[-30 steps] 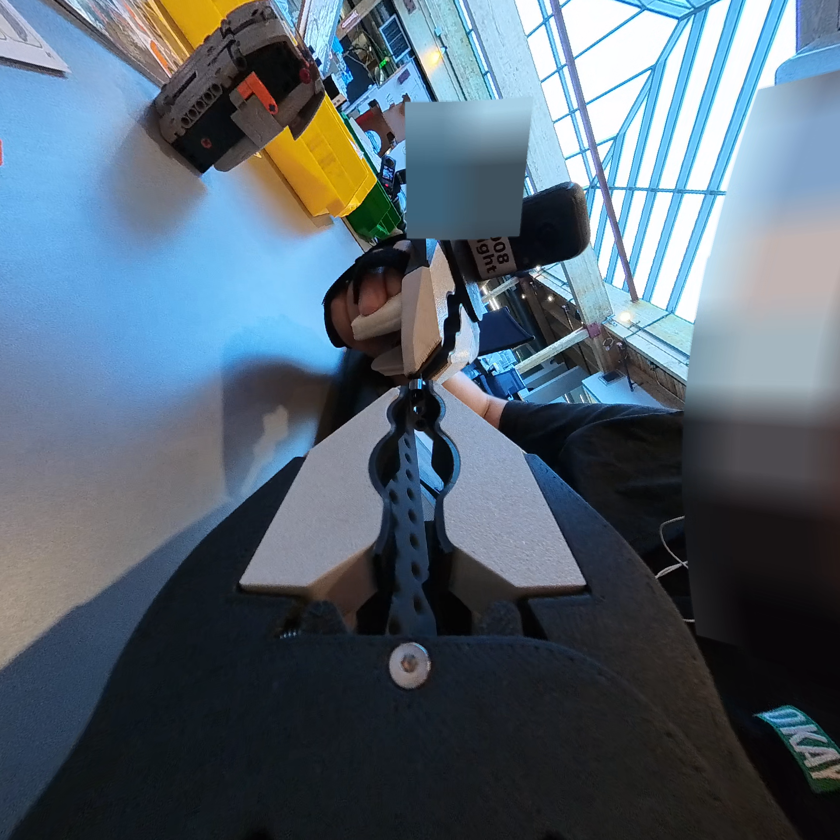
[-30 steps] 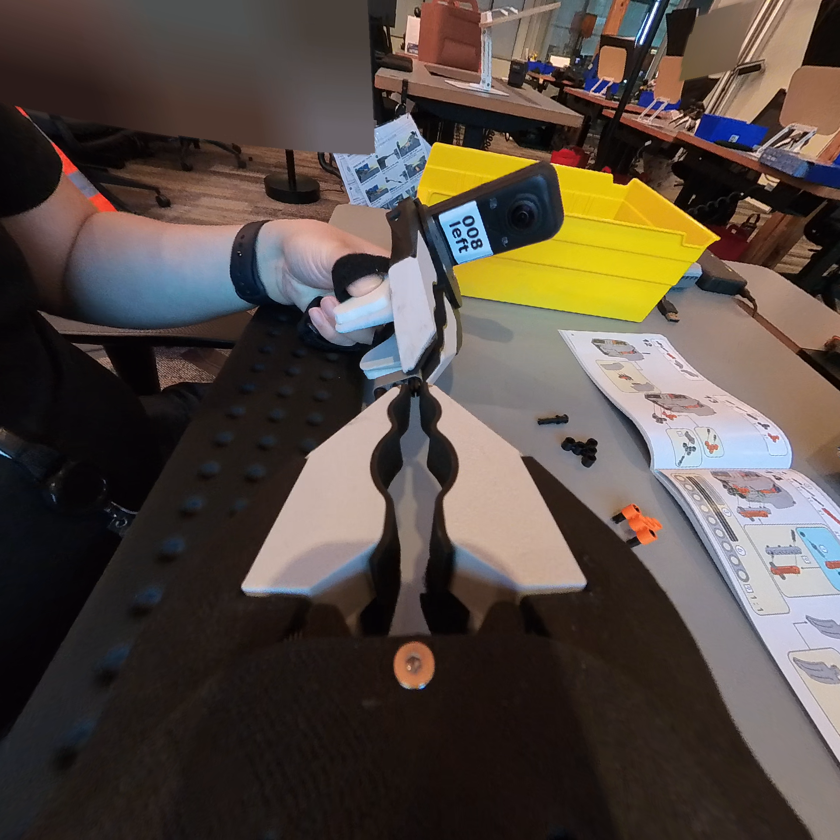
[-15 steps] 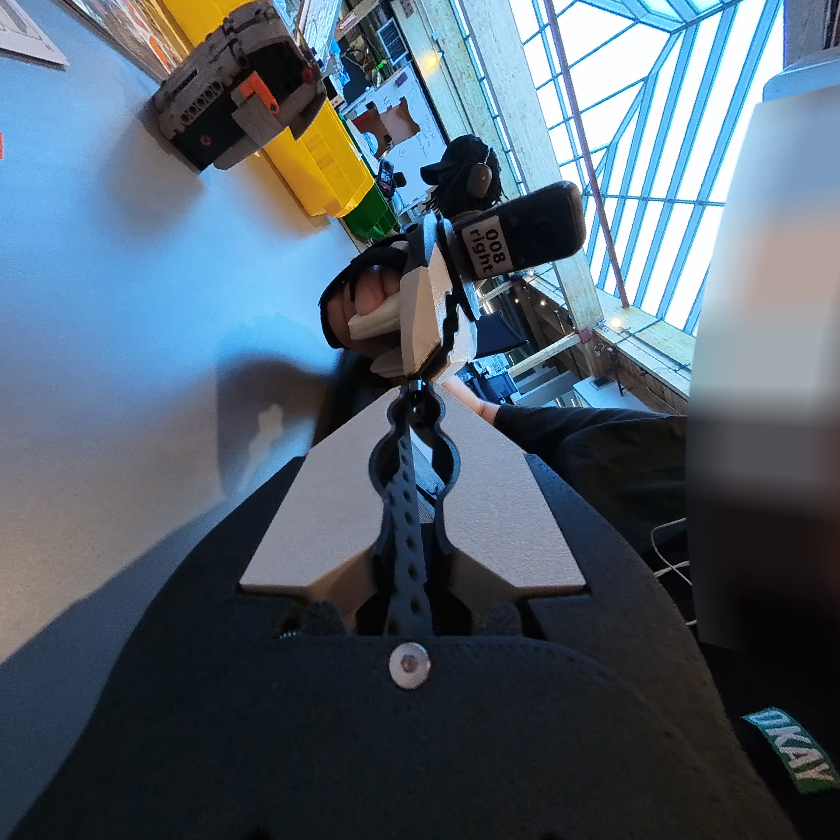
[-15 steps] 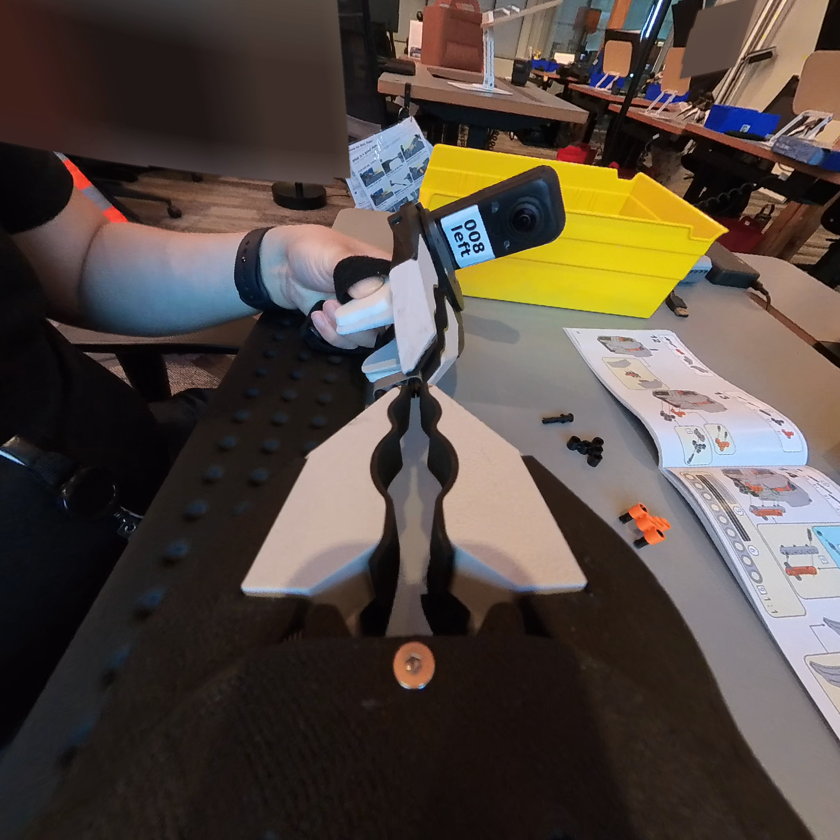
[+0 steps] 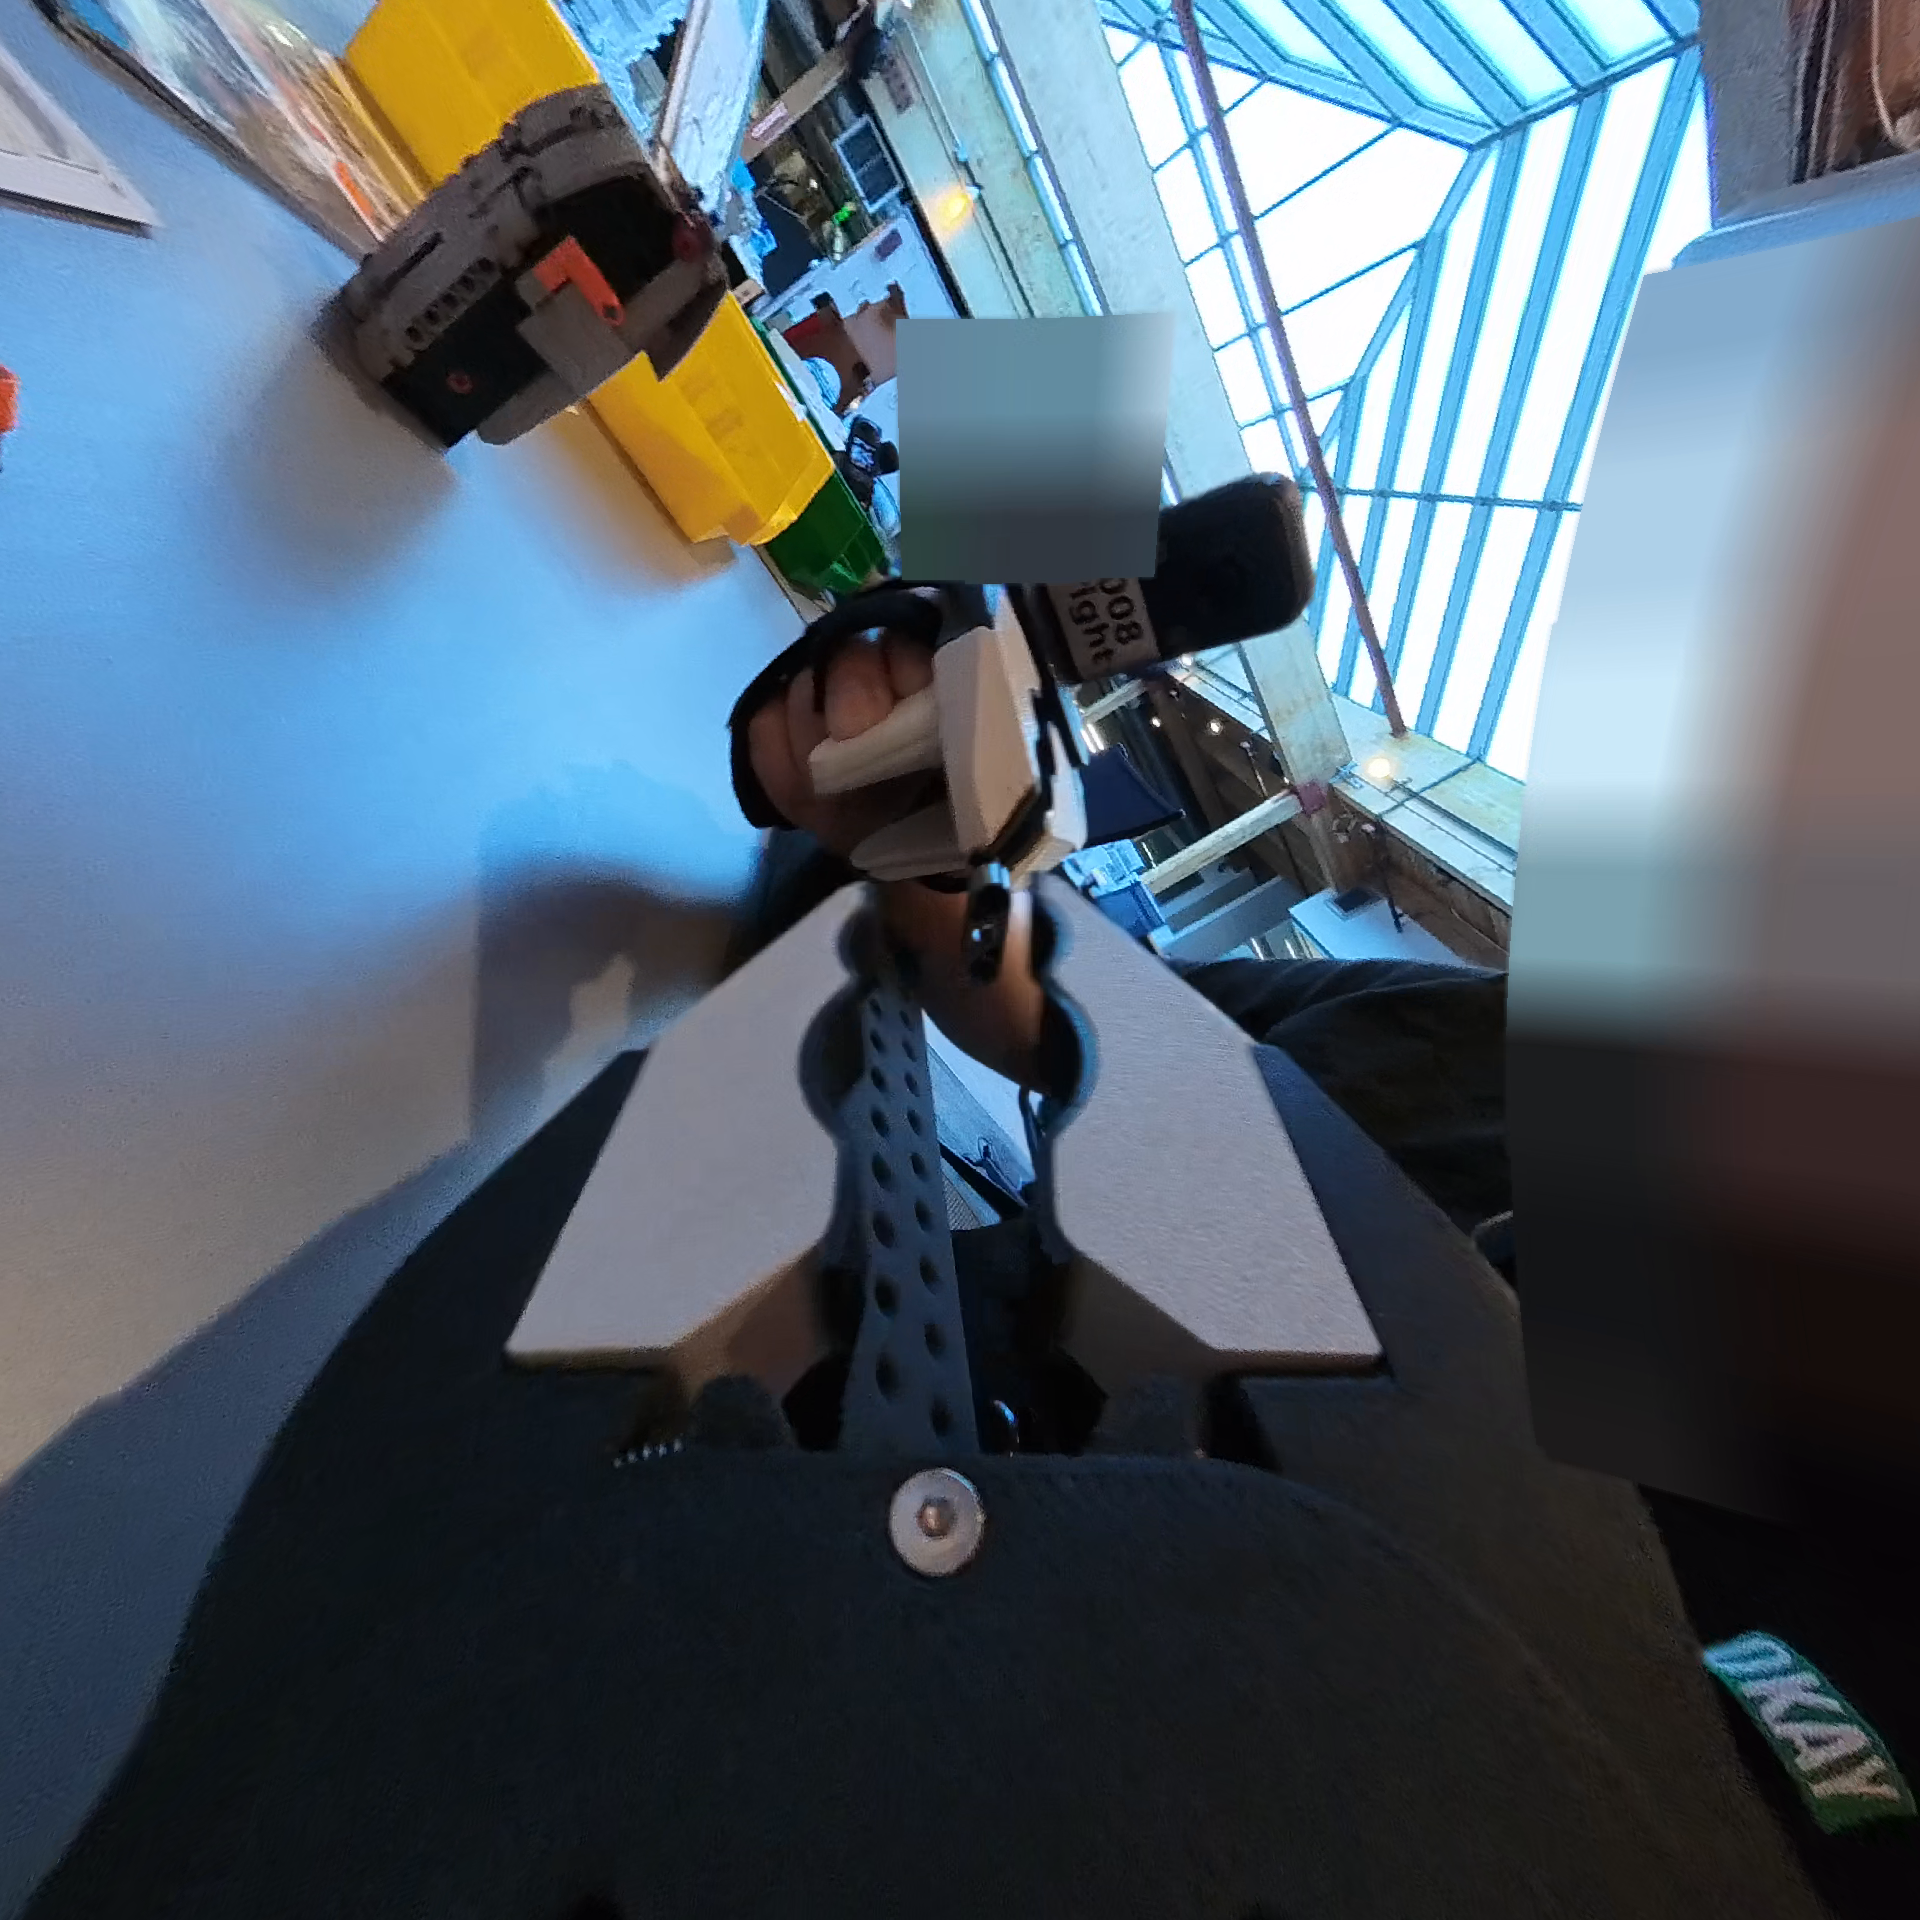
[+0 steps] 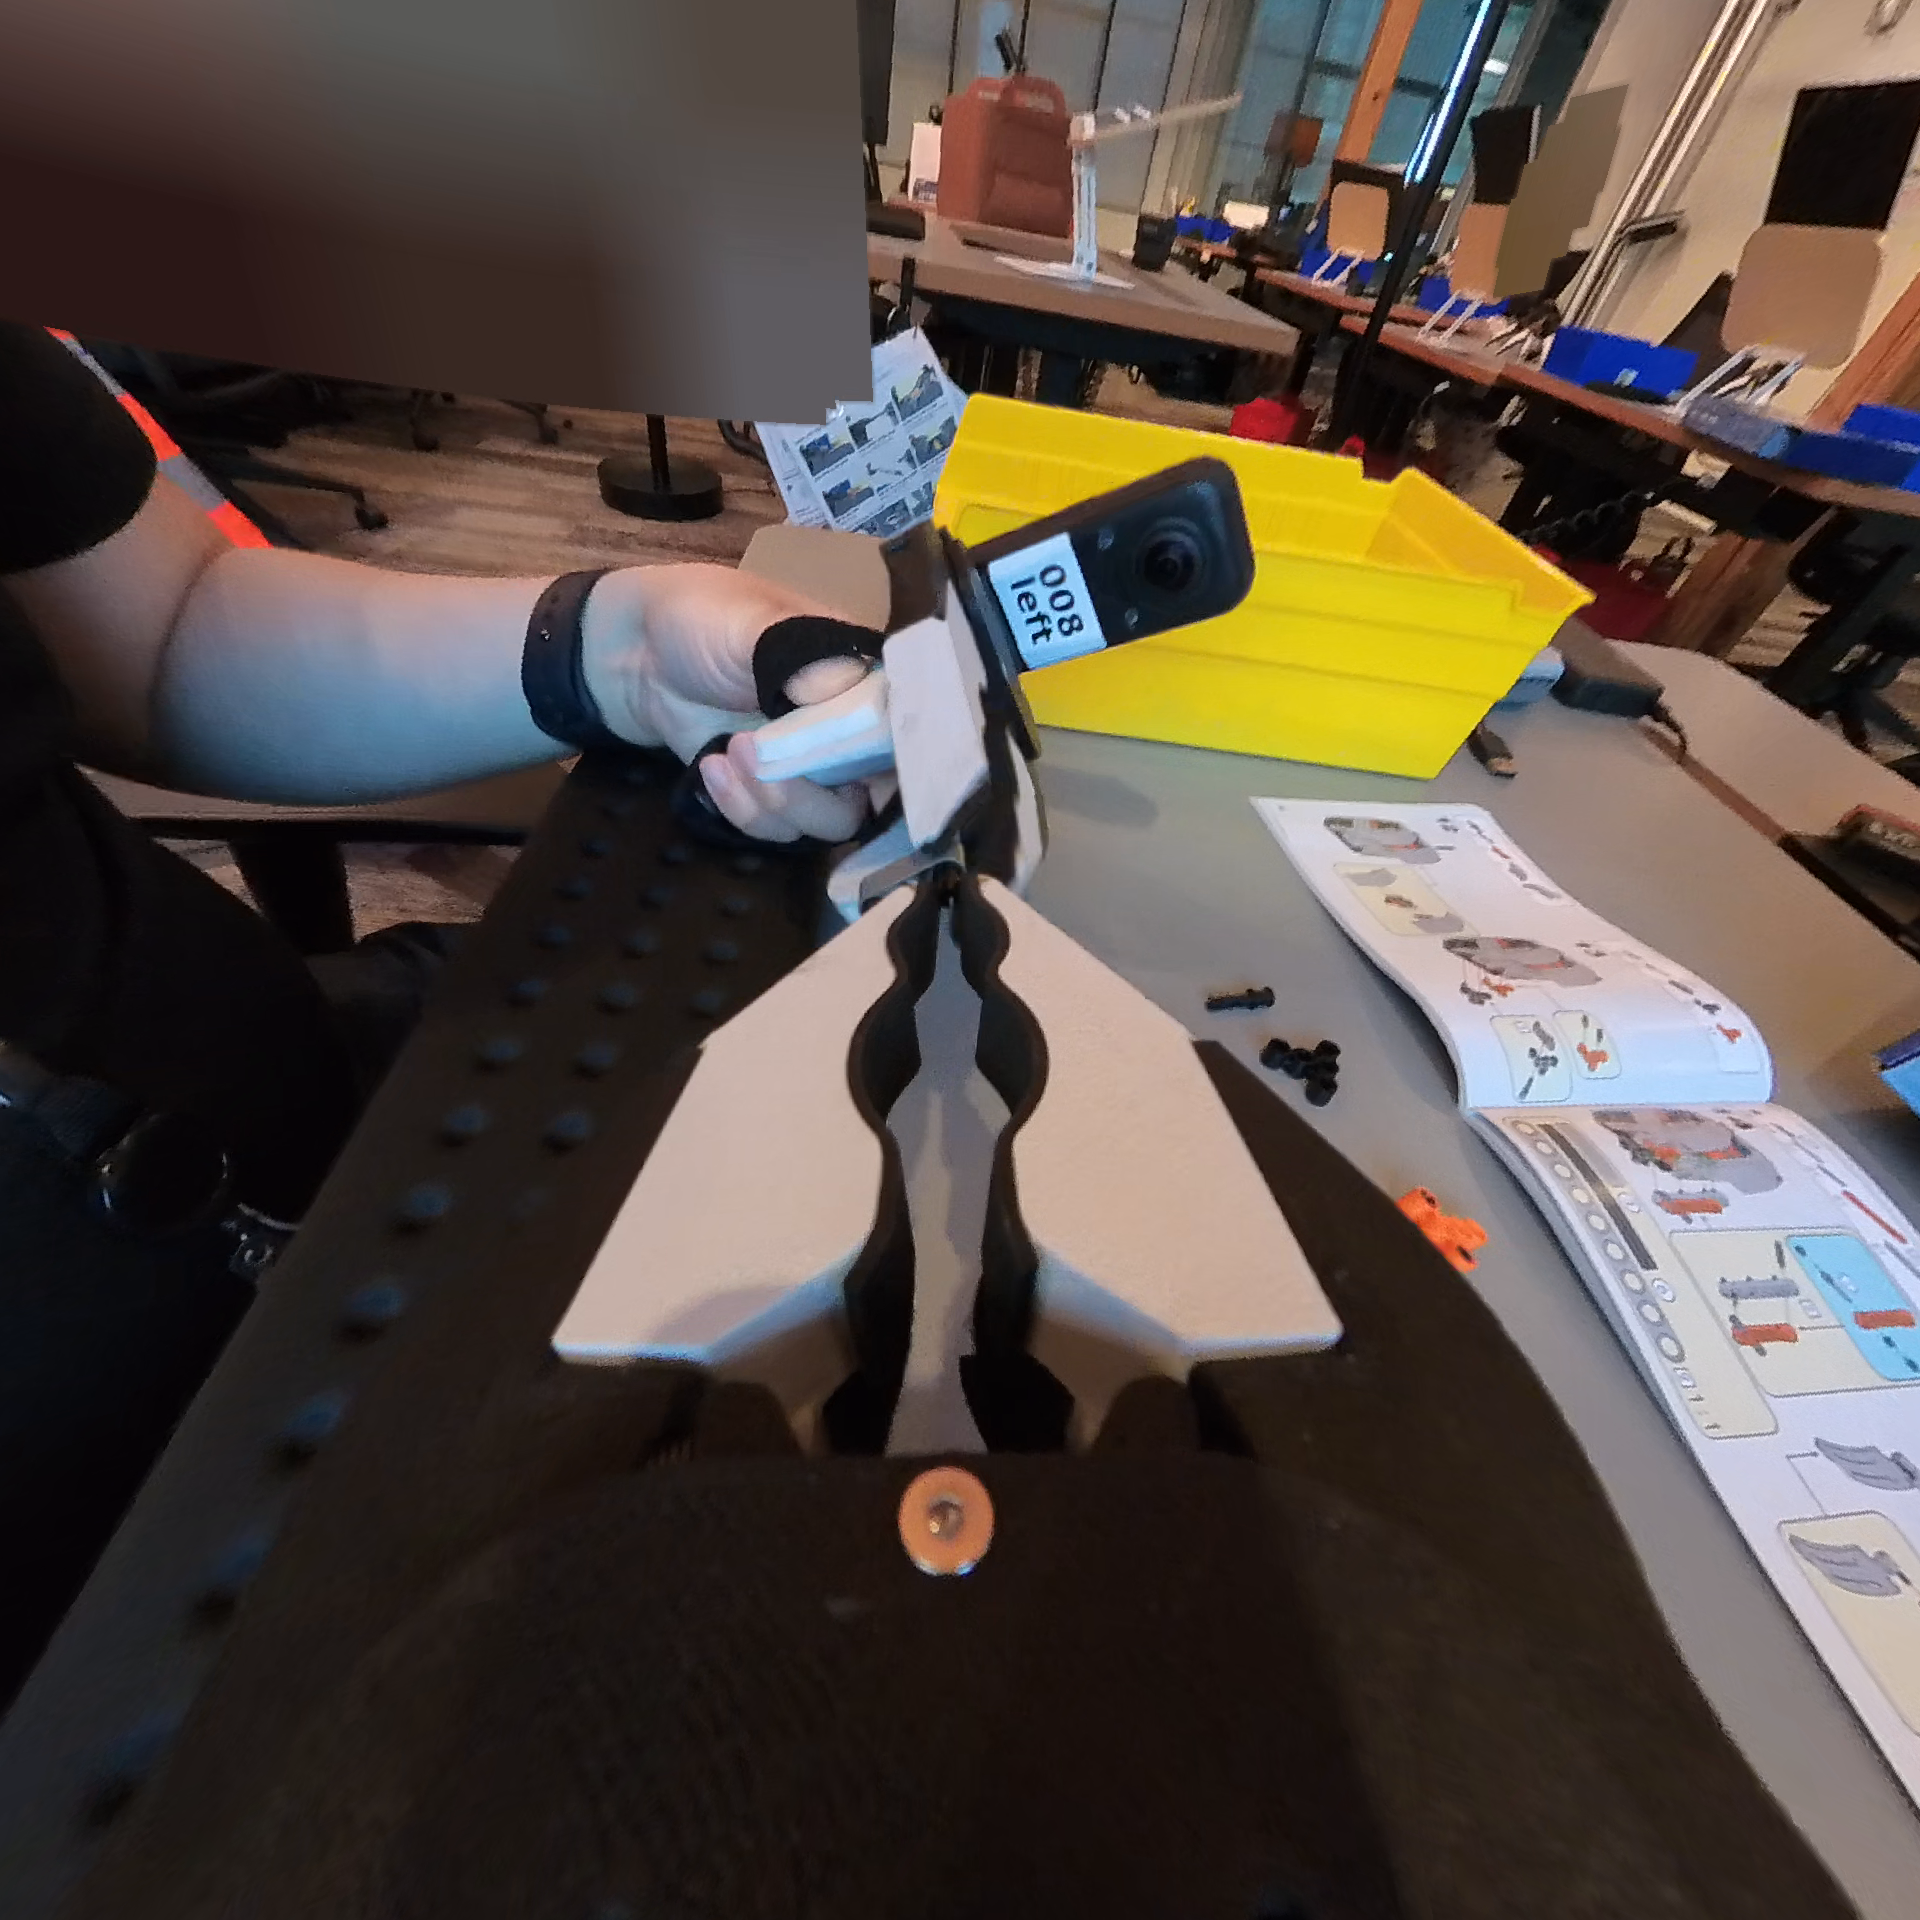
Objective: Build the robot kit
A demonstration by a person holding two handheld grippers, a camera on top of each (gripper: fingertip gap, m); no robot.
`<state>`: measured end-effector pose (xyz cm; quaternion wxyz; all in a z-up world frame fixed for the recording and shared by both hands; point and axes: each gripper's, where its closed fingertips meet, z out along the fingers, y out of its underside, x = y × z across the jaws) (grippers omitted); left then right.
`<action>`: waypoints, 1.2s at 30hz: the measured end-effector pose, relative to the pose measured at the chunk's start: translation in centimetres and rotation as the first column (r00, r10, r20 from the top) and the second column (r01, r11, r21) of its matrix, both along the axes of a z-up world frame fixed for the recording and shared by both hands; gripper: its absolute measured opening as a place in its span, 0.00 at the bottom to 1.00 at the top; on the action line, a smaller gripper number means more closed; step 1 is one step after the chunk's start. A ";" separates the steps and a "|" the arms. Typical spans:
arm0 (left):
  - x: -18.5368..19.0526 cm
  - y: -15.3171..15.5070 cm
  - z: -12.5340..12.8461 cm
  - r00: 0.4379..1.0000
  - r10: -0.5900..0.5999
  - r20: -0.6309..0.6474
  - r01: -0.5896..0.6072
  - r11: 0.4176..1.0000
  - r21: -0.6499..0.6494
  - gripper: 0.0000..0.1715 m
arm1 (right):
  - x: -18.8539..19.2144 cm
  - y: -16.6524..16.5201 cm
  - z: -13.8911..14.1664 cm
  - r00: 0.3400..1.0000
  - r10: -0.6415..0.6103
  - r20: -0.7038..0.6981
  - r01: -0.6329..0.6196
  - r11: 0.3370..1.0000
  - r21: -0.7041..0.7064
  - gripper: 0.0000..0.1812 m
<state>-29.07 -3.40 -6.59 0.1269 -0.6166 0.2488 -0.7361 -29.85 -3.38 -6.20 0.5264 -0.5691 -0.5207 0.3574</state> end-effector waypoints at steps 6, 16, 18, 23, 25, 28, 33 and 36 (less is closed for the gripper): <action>0.1 -0.7 0.0 1.000 -0.020 -0.011 0.020 0.999 0.042 0.09 | 1.1 0.6 0.5 0.998 -0.058 -0.022 0.058 0.998 0.028 0.01; 0.3 -0.8 -0.2 0.999 -0.019 -0.033 0.021 0.997 0.077 0.02 | 0.6 0.6 0.4 0.999 -0.049 -0.015 0.049 0.999 0.017 0.01; 0.3 -0.8 -0.3 0.999 -0.006 -0.044 0.010 0.994 0.104 0.02 | 0.6 0.7 0.3 0.999 -0.049 -0.017 0.049 0.999 0.005 0.02; 0.1 -0.6 -0.2 0.999 0.004 -0.033 -0.001 0.997 0.077 0.02 | 0.9 0.7 0.4 0.998 -0.033 -0.044 0.032 0.999 -0.035 0.06; -0.1 -0.4 -0.1 0.999 0.017 -0.027 -0.015 0.998 0.069 0.02 | 1.3 0.4 0.8 0.998 -0.024 -0.058 0.024 1.000 -0.006 0.07; 0.0 -0.5 -0.3 0.999 0.008 -0.037 -0.005 0.997 0.071 0.02 | 1.1 -0.1 0.3 1.000 -0.001 -0.024 0.001 1.000 0.020 0.07; 0.0 -0.7 -0.2 1.000 -0.009 -0.029 0.010 0.998 0.058 0.02 | 0.4 -0.5 -0.5 0.999 0.015 0.030 -0.017 0.999 0.046 0.02; 0.0 -0.6 -0.2 1.000 -0.009 -0.030 0.011 0.999 0.053 0.02 | 0.4 -0.4 -0.6 1.000 0.018 0.023 -0.018 1.000 0.023 0.02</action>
